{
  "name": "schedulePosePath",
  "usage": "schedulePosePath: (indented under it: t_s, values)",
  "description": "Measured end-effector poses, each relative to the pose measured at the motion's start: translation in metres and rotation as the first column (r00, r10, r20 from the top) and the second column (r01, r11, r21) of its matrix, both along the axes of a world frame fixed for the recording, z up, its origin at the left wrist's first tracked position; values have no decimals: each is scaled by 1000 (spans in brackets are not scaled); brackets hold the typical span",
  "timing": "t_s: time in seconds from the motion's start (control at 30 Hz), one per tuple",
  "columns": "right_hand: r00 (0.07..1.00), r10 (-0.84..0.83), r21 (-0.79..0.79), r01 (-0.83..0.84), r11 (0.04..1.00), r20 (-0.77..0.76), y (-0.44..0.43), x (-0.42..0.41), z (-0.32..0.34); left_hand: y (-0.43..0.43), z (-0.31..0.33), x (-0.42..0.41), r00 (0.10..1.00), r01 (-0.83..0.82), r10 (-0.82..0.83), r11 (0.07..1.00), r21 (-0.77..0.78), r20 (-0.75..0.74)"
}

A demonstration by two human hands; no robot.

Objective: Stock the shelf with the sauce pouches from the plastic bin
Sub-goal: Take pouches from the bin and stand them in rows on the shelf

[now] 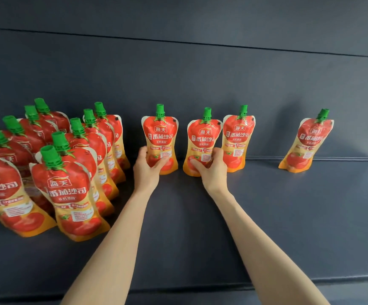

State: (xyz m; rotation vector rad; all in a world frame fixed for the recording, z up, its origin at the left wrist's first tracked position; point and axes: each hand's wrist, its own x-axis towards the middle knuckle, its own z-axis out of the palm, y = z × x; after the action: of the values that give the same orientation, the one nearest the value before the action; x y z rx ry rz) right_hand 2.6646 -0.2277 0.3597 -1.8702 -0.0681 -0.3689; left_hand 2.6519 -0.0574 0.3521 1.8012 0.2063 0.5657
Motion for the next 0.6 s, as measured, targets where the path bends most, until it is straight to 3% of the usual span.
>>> schedulePosePath:
  t_s: [0.07, 0.23, 0.6]
  values:
    - [1000, 19, -23, -19, 1000, -11, 0, -2, -1, 2, -1, -3, 1000, 10, -10, 1000, 7, 1]
    - [995, -78, -281, 91, 955, 59, -2, -5, -7, 4, -2, -6, 1000, 9, -10, 999, 48, 14]
    - [987, -163, -237, 159, 959, 2, -2, -2, -1, 4, -1, -7, 1000, 21, -20, 998, 66, -10]
